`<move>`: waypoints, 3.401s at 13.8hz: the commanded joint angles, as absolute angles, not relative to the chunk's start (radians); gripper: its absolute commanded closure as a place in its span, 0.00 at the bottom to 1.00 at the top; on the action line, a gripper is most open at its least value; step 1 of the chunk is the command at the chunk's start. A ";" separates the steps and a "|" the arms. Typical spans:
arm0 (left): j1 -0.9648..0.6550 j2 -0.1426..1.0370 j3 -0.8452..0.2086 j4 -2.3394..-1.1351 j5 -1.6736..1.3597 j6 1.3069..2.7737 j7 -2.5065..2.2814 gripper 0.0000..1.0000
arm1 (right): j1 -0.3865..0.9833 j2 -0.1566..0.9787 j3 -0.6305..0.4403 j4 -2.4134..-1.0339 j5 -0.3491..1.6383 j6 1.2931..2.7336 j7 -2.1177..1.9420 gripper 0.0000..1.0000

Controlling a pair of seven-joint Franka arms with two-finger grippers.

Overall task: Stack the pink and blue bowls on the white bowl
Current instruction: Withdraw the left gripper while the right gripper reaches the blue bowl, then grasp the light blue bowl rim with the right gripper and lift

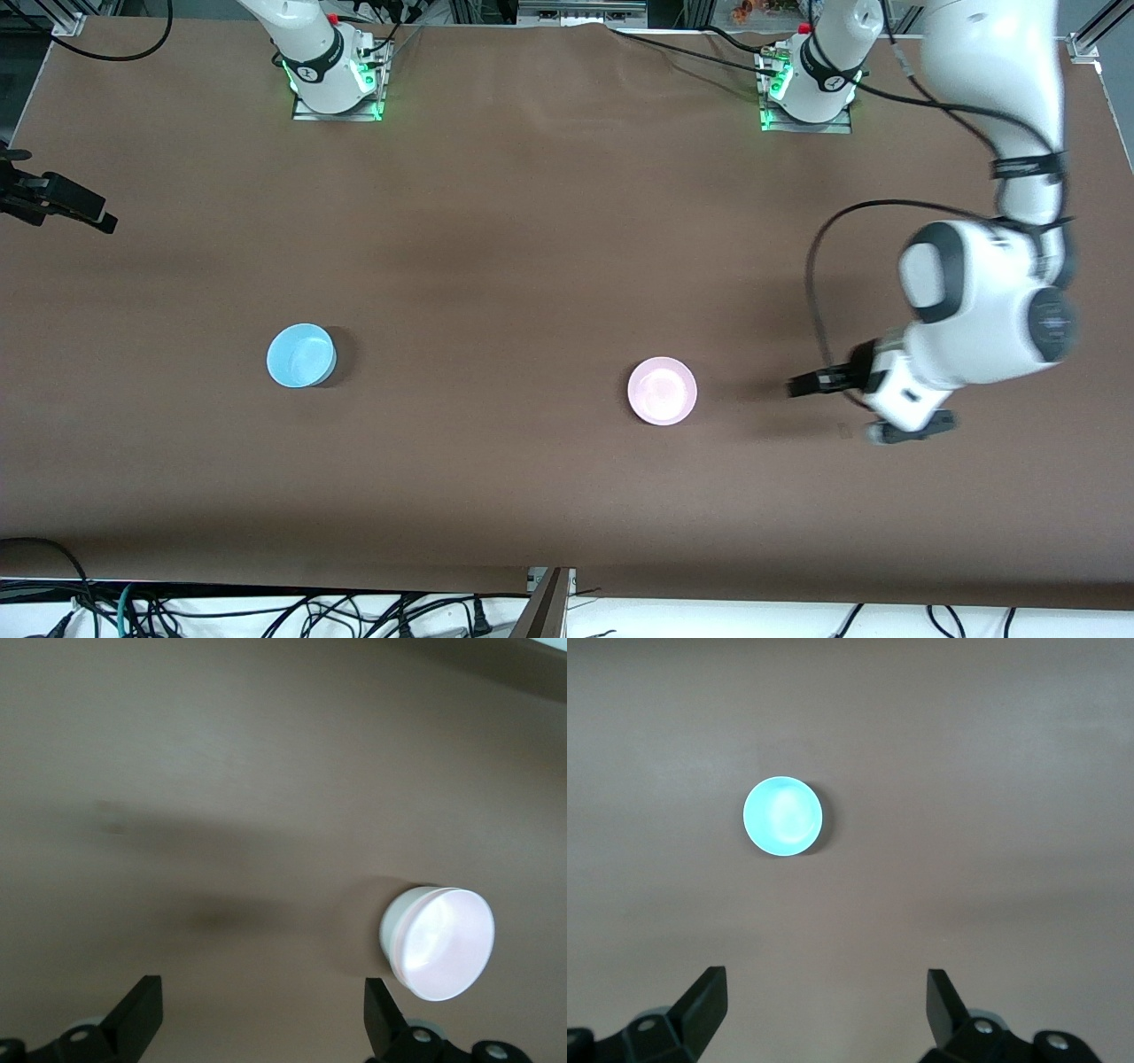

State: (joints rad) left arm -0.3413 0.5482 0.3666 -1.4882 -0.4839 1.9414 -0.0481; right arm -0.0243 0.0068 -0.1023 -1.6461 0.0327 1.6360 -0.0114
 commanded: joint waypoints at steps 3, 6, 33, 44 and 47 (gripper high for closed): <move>-0.267 0.365 0.388 -1.520 -0.220 1.830 0.032 0.00 | -0.028 0.014 -0.103 -1.624 0.035 1.628 -0.009 0.01; -0.213 0.267 0.385 -1.516 -0.209 1.715 0.031 0.00 | -0.026 0.026 -0.103 -1.625 0.038 1.631 -0.008 0.01; -0.043 0.146 0.129 -1.448 -0.002 1.454 -0.051 0.00 | 0.051 0.534 -0.083 -1.838 0.100 2.387 0.023 0.01; -0.034 0.146 0.132 -1.448 -0.008 1.456 -0.048 0.00 | 0.051 0.525 -0.083 -1.951 0.100 2.487 0.023 0.08; -0.037 0.147 0.132 -1.444 -0.006 1.456 -0.049 0.00 | 0.051 0.523 -0.083 -1.951 0.100 2.487 0.025 0.34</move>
